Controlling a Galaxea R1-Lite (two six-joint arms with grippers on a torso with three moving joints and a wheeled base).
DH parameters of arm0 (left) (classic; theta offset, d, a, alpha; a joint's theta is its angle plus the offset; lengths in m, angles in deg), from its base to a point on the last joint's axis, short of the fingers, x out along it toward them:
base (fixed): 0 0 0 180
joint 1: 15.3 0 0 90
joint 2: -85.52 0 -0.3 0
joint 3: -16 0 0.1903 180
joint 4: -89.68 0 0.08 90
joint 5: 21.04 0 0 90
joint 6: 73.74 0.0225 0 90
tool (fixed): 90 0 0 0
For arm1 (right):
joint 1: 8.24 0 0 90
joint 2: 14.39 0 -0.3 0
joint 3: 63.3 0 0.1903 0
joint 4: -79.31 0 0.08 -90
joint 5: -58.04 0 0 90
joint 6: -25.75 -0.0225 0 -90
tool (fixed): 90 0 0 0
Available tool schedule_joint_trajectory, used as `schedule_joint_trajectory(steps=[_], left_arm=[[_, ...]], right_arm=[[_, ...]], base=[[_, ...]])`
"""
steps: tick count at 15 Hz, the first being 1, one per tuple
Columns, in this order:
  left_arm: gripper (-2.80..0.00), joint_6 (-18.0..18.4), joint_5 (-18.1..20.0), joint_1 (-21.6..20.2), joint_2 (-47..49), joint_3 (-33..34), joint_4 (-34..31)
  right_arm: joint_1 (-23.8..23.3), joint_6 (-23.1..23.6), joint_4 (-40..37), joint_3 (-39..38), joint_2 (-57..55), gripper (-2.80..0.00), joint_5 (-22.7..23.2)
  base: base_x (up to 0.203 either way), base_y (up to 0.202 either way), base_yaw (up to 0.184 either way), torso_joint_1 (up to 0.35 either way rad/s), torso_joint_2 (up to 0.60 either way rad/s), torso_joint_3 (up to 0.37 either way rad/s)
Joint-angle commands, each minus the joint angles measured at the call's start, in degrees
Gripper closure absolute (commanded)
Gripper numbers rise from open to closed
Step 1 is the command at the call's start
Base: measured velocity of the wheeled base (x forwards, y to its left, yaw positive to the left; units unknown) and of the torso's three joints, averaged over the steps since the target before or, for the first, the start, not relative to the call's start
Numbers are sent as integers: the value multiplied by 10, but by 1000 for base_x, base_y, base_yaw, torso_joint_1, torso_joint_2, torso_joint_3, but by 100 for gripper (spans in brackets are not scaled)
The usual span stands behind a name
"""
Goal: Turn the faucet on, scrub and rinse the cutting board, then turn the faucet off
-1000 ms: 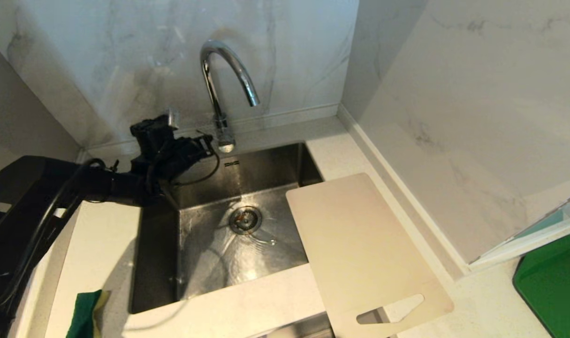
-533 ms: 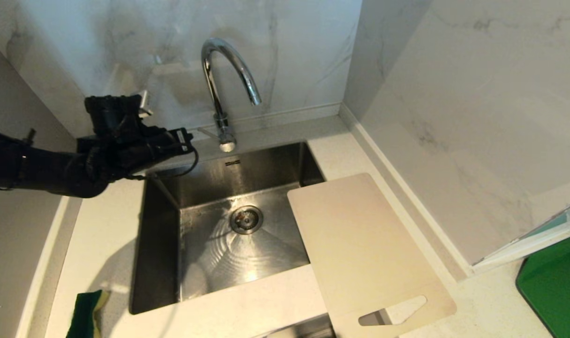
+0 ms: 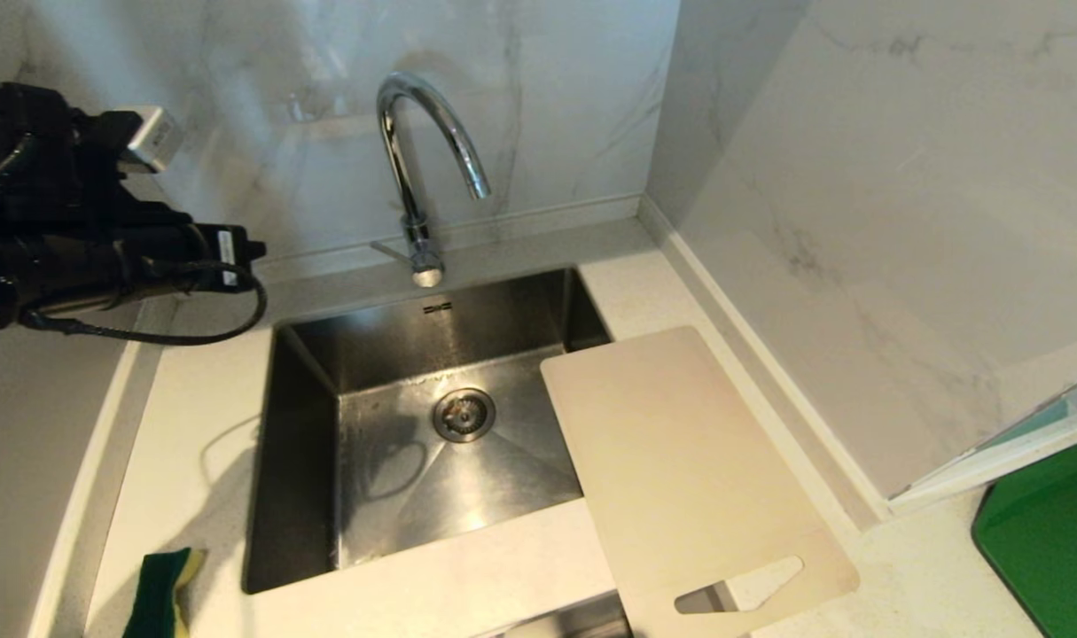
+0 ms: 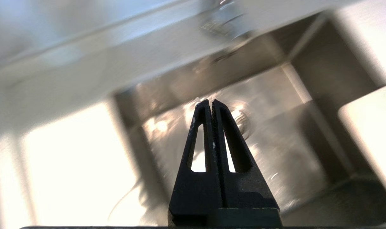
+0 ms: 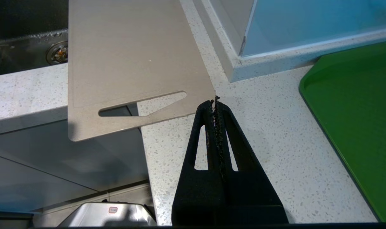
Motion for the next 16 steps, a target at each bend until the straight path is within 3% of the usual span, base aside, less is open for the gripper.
schedule_joint_trajectory(steps=[1,8,12,16], left_arm=[[0,4,4,-26,-78,40,-25],[0,3,118,-117,-244,222,-71],[0,-4,167,-154,-364,328,-80],[0,-8,188,-174,-510,440,-81]], right_arm=[[0,0,0,0,0,0,0],[0,0,0,0,0,0,0],[0,0,0,0,0,0,0],[0,0,0,0,0,0,0]], base=[[0,0,0,0,0,0],[0,0,0,0,0,0],[0,0,0,0,0,0],[0,0,0,0,0,0]])
